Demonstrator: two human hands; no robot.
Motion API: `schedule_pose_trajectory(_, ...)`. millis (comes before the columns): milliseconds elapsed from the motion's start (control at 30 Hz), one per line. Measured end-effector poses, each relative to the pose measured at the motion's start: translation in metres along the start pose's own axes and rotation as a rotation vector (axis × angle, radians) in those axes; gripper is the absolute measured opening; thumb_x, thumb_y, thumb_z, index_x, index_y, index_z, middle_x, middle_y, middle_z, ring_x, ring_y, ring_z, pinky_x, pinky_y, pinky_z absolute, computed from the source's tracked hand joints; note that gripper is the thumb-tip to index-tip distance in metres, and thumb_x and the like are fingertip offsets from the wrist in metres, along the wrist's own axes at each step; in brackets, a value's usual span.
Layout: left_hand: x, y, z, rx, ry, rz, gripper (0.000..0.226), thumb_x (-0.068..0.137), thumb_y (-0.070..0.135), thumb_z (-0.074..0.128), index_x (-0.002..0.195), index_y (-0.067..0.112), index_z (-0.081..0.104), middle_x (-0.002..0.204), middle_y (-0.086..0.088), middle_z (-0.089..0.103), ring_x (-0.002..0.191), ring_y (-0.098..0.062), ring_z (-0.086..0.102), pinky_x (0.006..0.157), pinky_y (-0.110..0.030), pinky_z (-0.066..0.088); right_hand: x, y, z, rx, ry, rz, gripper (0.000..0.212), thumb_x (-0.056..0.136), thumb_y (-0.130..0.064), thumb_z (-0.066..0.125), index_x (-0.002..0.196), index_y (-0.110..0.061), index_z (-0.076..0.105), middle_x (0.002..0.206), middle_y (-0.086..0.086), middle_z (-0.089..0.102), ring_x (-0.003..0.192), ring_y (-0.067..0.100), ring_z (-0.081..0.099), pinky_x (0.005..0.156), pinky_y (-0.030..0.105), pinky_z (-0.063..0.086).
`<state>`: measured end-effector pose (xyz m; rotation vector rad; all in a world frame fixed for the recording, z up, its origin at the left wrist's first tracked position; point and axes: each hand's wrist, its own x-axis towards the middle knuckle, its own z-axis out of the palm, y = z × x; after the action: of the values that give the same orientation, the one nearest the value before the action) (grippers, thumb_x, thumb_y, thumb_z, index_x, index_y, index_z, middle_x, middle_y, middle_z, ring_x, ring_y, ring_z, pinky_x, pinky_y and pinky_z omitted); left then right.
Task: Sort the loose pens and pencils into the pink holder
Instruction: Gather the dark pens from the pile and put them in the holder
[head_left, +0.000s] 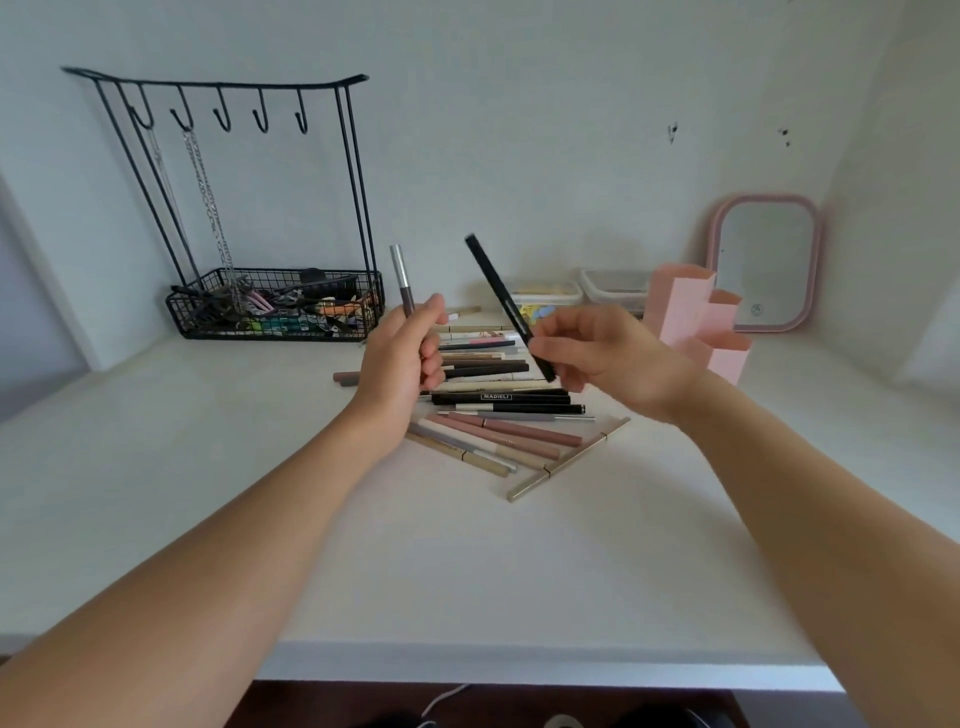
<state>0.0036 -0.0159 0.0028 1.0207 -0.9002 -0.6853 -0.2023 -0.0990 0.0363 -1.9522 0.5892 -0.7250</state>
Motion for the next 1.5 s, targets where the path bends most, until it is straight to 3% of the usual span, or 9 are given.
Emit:
schedule_pose_trajectory(200,-0.007,-0.004,0.015,0.036,-0.209,0.055,0.039,0.082,0.052,0.072,0.091,0.017,0.057,0.06,-0.003,0.054,0.047,-0.024,0.05,0.047,-0.03,0.044,0.007,-0.003,0.064,0.254,-0.036,-0.053,0.017,0.096,-0.003,0.059,0.092,0.014,0.061,0.079,0.019,0.059,0.065,0.021,0.054,0.053,0.025,0.05)
schedule_pose_trajectory(433,-0.01,-0.015,0.012,0.314,-0.108,0.087,0.027,0.107,0.032,0.046,0.084,0.018,0.05,0.066,-0.002,0.051,0.054,-0.016,0.051,0.051,-0.032,0.043,0.01,0.003,0.075,0.162,0.076,-0.025,0.013,0.091,0.0,0.066,0.095,0.012,0.067,0.076,0.022,0.065,0.059,0.021,0.062,0.056,0.027,0.059)
schedule_pose_trajectory(567,-0.006,-0.008,0.009,0.249,-0.06,0.126,0.032,0.109,0.033,0.038,0.083,0.014,0.042,0.057,0.007,0.047,0.049,-0.012,0.045,0.043,-0.026,0.038,0.016,0.0,0.048,-0.245,0.148,-0.114,0.01,0.083,-0.018,0.078,0.085,-0.01,0.074,0.077,0.001,0.073,0.054,-0.004,0.057,0.053,0.011,0.045)
schedule_pose_trajectory(767,-0.002,-0.002,-0.002,0.167,0.001,0.004,0.036,0.104,0.044,0.048,0.075,0.023,0.046,0.049,0.01,0.035,0.038,-0.008,0.025,0.035,-0.016,0.018,0.01,0.01,0.017,-0.689,-0.063,-0.054,0.006,0.079,-0.021,0.081,0.081,-0.017,0.077,0.072,-0.011,0.067,0.055,-0.007,0.053,0.054,0.006,0.04)
schedule_pose_trajectory(1000,-0.002,0.004,0.0,0.116,-0.022,-0.075,0.053,0.1,0.029,0.056,0.05,0.027,0.041,0.048,0.005,0.034,0.04,-0.011,0.025,0.037,-0.017,0.018,0.015,0.019,0.021,-0.737,-0.095,0.047,0.018,0.081,-0.026,0.081,0.092,-0.013,0.075,0.072,-0.008,0.063,0.062,0.004,0.053,0.057,0.016,0.04)
schedule_pose_trajectory(1167,-0.006,0.006,0.002,0.107,-0.037,-0.094,0.048,0.102,0.029,0.053,0.056,0.023,0.041,0.05,0.005,0.038,0.042,-0.01,0.031,0.037,-0.018,0.023,0.015,0.02,0.019,-0.69,-0.105,0.088,0.019,0.081,-0.026,0.08,0.091,-0.013,0.073,0.074,-0.005,0.062,0.062,0.009,0.053,0.06,0.023,0.049)
schedule_pose_trajectory(1233,-0.008,0.007,0.002,0.073,-0.036,-0.087,0.043,0.104,0.033,0.049,0.064,0.021,0.041,0.053,0.006,0.037,0.043,-0.01,0.033,0.036,-0.019,0.024,0.015,0.016,0.013,-0.691,-0.046,0.047,0.015,0.083,-0.026,0.078,0.089,-0.013,0.072,0.079,-0.003,0.065,0.061,0.004,0.052,0.06,0.014,0.045)
schedule_pose_trajectory(1367,-0.011,0.007,0.003,0.071,-0.089,-0.107,0.038,0.105,0.042,0.045,0.073,0.021,0.046,0.058,0.005,0.036,0.047,-0.01,0.034,0.037,-0.02,0.023,0.014,0.0,0.005,-0.192,0.228,-0.005,0.013,0.093,-0.018,0.067,0.084,-0.01,0.068,0.067,0.0,0.062,0.054,0.006,0.053,0.059,0.02,0.044)
schedule_pose_trajectory(1500,-0.015,0.007,0.012,0.07,-0.168,-0.187,0.039,0.099,0.051,0.054,0.07,0.024,0.054,0.057,0.003,0.032,0.043,-0.009,0.026,0.037,-0.015,0.018,0.008,-0.012,0.031,0.379,0.103,-0.026,0.008,0.094,-0.006,0.064,0.087,-0.003,0.061,0.074,0.013,0.067,0.061,0.017,0.067,0.061,0.024,0.058)
